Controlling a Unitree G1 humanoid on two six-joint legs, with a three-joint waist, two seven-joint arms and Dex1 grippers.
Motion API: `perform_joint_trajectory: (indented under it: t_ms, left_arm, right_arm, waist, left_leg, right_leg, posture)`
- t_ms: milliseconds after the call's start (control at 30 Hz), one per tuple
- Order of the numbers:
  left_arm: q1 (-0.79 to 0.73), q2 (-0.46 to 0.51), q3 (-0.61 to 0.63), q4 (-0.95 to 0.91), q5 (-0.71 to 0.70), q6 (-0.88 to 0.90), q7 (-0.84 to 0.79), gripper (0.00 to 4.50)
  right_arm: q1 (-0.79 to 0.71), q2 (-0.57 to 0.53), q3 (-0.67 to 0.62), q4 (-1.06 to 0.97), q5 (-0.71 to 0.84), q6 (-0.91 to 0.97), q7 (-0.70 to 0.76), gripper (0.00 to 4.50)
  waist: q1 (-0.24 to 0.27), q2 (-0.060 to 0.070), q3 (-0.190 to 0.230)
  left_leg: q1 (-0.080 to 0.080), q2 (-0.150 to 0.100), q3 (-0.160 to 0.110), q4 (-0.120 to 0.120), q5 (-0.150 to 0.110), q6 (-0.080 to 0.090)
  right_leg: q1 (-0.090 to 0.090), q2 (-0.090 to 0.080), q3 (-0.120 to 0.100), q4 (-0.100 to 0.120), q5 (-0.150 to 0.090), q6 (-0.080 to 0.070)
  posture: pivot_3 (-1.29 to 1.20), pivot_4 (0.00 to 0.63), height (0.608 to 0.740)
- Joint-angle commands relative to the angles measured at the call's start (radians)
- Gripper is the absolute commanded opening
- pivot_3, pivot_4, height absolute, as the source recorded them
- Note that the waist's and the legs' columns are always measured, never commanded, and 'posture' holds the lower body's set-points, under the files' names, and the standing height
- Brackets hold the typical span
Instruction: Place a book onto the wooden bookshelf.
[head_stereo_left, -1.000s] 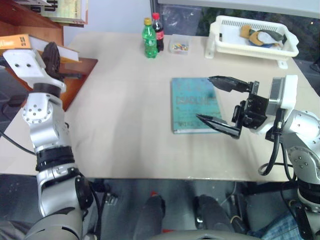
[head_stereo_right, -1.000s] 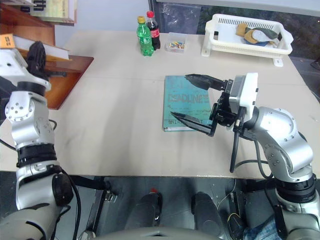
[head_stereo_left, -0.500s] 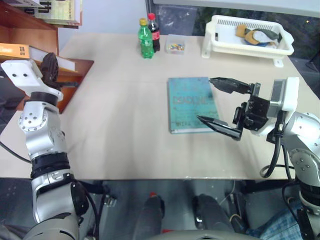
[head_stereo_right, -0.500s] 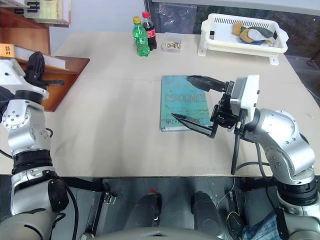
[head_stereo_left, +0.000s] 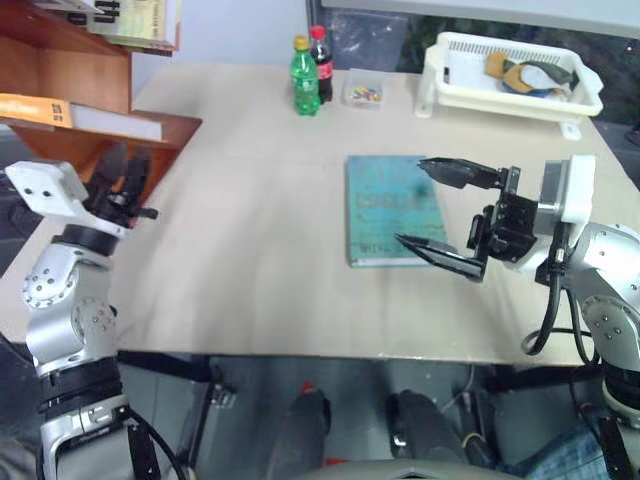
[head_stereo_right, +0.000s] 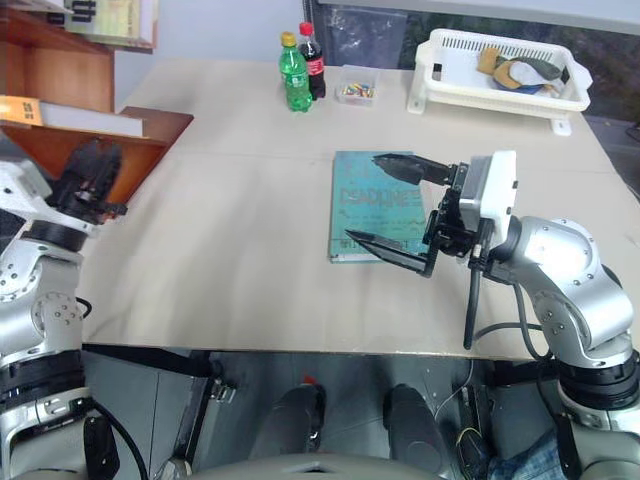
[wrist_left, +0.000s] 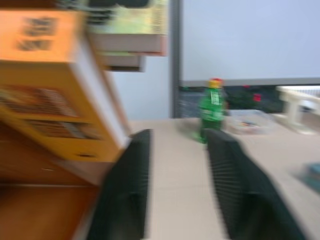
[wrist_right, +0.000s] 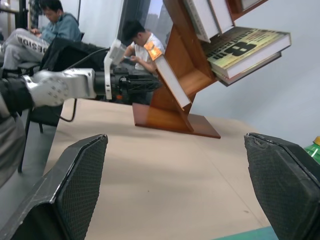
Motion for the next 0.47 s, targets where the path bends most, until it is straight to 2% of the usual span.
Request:
perform_joint_trajectory:
  t_ms: [33,67,100,267,467]
  left_arm:
    - [0.065,0.027,-0.069,-0.122,-0.016,0.095,-0.061,3.67]
    - [0.094,0.038,-0.079,-0.148,-0.02,0.113,-0.09,4.15]
    - [0.124,0.057,-0.072,-0.163,-0.036,0.141,-0.12,4.38]
    - [0.267,0.183,0.029,-0.16,-0.085,0.205,-0.296,4.38]
    - [0.319,0.28,0.112,-0.079,-0.075,0.202,-0.426,4.38]
  right_arm:
    - [0.046,-0.054,-0.033,-0.038,-0.034,0.019,-0.008,4.5]
    - [0.071,-0.068,-0.046,-0.045,-0.031,0.022,-0.002,4.5]
    - [0.116,-0.101,-0.07,-0.055,-0.044,0.03,0.004,4.5]
    - [0.391,-0.245,-0.258,-0.1,-0.074,0.067,0.054,4.5]
    - [0.545,-0.273,-0.426,-0.12,-0.068,0.069,0.083,4.5]
  waist:
    - [-0.001,0.0,0.0]
    - [-0.003,0.0,0.0]
    - [-0.005,0.0,0.0]
    - [-0.007,0.001,0.0]
    - [-0.005,0.003,-0.001]
  left_leg:
    - [0.0,0.0,0.0,0.0,0.0,0.0]
    - [0.0,0.0,0.0,0.0,0.0,0.0]
    - [0.0,-0.001,0.001,-0.001,0.0,0.0]
    - [0.0,0.0,0.001,-0.004,0.0,0.0]
    - [0.002,0.002,0.002,-0.002,0.0,0.0]
  right_leg:
    - [0.0,0.0,0.0,0.0,0.0,0.0]
    - [0.0,0.0,0.0,0.0,0.0,0.0]
    - [0.0,0.0,0.0,-0.001,0.0,0.0]
    - [-0.001,0.002,0.001,-0.001,-0.001,-0.001]
    - [0.0,0.002,0.001,-0.001,-0.004,-0.003]
  posture:
    - [0.0,0.15,0.74]
    - [0.0,0.15,0.74]
    - [0.0,0.15,0.74]
    - [0.0,0.15,0.74]
    - [0.0,0.15,0.74]
